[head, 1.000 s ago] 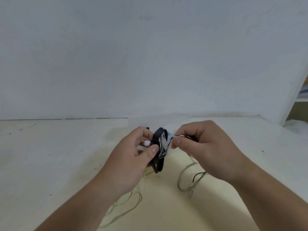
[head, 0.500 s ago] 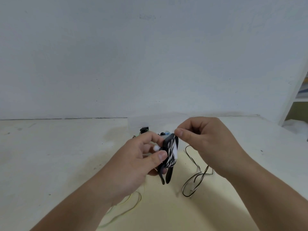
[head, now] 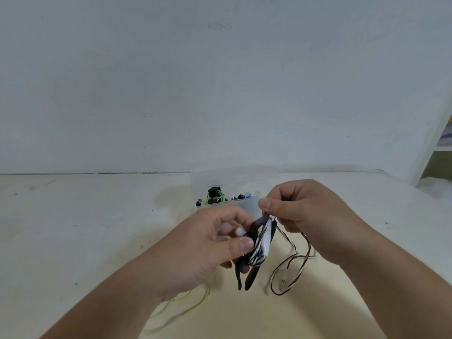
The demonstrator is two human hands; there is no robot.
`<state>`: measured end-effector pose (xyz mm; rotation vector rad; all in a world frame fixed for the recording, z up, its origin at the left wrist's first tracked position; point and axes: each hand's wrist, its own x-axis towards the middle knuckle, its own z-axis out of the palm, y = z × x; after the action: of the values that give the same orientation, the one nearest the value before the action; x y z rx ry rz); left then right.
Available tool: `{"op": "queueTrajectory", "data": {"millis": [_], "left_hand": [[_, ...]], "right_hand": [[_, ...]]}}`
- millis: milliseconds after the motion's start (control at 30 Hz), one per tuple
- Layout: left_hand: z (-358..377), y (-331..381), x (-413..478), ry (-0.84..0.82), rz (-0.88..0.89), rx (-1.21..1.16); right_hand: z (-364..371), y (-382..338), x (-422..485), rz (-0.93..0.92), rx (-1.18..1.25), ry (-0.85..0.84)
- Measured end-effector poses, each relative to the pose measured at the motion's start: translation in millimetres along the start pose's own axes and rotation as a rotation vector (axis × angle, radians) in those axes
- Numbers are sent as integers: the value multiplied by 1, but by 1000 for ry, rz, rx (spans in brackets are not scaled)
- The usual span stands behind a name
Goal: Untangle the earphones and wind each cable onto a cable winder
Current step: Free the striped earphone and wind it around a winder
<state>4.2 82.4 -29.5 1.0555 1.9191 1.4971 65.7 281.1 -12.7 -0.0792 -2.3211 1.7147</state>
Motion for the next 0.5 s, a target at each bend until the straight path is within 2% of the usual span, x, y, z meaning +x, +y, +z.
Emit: {"op": "queueTrajectory", "data": {"millis": [133, 333, 500], "left_hand": [[-1, -2, 0, -25, -22, 18], [0, -3, 1, -8, 35, -21], [10, -1, 2, 126, 127, -72]], "right_hand": [[4, 1, 0, 21, -13, -12], [10, 4, 1, 170, 147, -62], [10, 6, 4, 278, 211, -87]]}}
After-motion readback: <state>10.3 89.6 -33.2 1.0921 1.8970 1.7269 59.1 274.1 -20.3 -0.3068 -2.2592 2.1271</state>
